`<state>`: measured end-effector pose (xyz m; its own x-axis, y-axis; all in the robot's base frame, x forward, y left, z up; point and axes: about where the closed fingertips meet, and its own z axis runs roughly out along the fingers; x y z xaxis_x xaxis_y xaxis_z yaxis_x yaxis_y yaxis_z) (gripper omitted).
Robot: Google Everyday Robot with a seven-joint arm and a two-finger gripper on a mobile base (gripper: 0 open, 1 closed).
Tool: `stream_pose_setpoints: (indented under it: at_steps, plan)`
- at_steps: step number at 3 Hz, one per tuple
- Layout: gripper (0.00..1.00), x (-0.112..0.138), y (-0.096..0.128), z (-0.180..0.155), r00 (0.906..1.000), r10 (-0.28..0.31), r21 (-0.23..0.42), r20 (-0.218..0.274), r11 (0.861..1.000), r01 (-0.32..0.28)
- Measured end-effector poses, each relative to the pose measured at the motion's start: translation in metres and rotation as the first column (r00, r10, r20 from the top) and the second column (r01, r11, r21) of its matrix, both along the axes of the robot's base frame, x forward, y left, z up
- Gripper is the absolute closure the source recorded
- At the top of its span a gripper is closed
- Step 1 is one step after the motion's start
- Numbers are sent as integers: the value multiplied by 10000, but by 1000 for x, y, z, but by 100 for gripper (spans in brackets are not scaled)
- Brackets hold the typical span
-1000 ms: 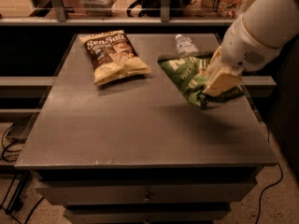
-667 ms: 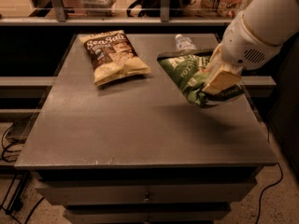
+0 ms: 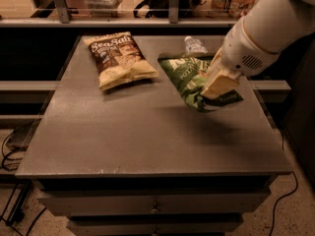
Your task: Move green jalapeno chip bag near brown chip bag
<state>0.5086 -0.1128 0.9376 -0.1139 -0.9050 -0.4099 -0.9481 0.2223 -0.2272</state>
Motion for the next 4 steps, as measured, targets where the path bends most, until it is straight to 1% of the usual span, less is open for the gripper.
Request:
stream_pose_setpoints:
  at_steps: [1,2,3,4]
  plan:
    - [100,25,38,-5,9991,350,601,248,9975,-365]
    - [83,53,69,-14,9982,472,1013,380,9936,-508]
    - [59,85,89,-29,9990,181,1233,411,9921,-230]
    - [36,114,101,-38,9986,-246,1408,464,9899,178]
